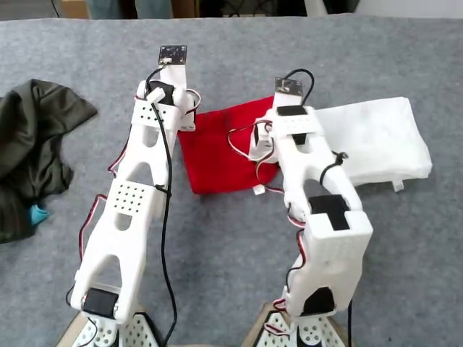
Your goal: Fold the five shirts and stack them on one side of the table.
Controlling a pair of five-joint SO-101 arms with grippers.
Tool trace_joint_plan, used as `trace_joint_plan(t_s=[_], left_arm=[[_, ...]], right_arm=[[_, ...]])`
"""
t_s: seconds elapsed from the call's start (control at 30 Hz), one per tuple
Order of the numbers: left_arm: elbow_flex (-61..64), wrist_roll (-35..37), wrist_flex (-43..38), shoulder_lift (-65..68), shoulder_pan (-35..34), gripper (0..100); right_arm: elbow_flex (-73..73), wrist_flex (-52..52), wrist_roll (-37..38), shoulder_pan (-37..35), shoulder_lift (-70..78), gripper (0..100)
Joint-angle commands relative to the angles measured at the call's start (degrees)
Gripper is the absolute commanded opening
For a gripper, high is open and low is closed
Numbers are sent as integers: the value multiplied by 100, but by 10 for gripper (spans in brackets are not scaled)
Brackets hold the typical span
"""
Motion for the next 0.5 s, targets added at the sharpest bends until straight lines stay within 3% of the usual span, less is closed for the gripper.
trace_joint_plan(t_s=[0.0,0.07,0.17,0.33,0.47], left_arm=[[-57,-132,149,-53,-136,49],[-66,-290,255,-97,-84,127],[-48,158,466,-519,-189,219],[-31,642,695,-1301,-549,229],[215,1521,695,-1679,-523,268]], right_arm=[[13,18,105,264,57,37],[-13,0,105,264,180,12],[-48,-79,97,237,453,15],[-154,-97,97,246,488,15],[-154,-97,97,237,488,15]])
